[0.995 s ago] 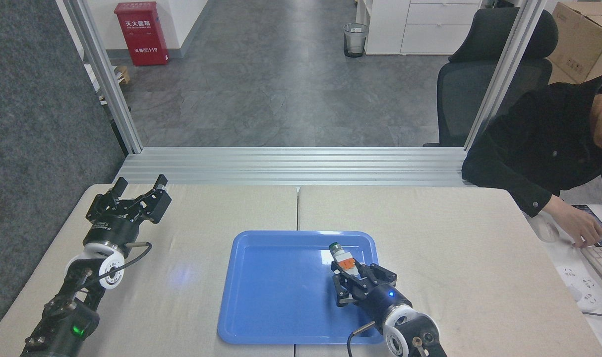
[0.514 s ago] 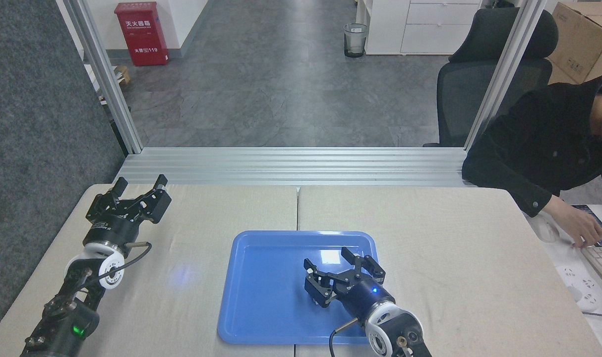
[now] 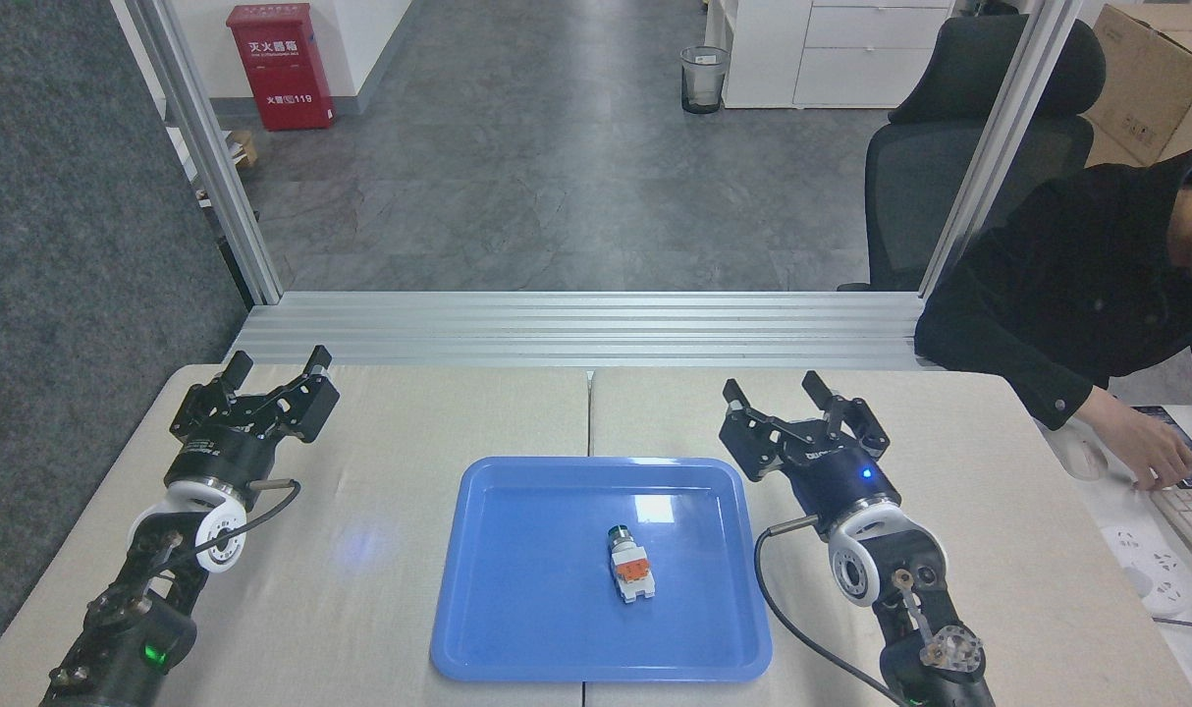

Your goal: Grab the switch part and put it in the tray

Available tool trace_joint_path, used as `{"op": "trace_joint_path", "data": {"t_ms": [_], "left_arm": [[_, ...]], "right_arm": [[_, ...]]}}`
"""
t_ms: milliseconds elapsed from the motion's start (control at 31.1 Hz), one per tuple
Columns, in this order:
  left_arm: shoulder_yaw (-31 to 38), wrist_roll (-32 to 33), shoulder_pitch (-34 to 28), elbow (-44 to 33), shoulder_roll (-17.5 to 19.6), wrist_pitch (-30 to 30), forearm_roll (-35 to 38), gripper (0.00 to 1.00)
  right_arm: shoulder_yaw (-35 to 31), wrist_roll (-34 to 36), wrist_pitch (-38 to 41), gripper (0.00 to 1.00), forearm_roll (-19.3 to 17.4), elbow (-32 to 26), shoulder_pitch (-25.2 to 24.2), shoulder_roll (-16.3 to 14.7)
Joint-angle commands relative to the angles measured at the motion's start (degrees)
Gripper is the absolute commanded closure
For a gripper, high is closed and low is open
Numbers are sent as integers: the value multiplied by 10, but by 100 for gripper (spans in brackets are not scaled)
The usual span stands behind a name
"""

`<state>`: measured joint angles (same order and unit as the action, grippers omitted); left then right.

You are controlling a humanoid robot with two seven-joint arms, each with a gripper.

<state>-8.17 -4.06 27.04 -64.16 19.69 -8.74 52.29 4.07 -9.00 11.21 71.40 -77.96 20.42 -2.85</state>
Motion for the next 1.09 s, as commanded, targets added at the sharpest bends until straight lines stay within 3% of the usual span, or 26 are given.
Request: {"op": "trace_joint_path", "data": {"t_ms": [0,321,1060], "left_arm": [[0,0,0,0,0,0,0,0],[0,0,-1,0,0,0,0,0],[0,0,0,0,0,0,0,0]], "right_arm": [[-110,3,-15,0,-4,30,22,-100],[-108,2,-14,0,-4,59,34,-122],[-108,29,-12,0,-5,77,26,-139]]}}
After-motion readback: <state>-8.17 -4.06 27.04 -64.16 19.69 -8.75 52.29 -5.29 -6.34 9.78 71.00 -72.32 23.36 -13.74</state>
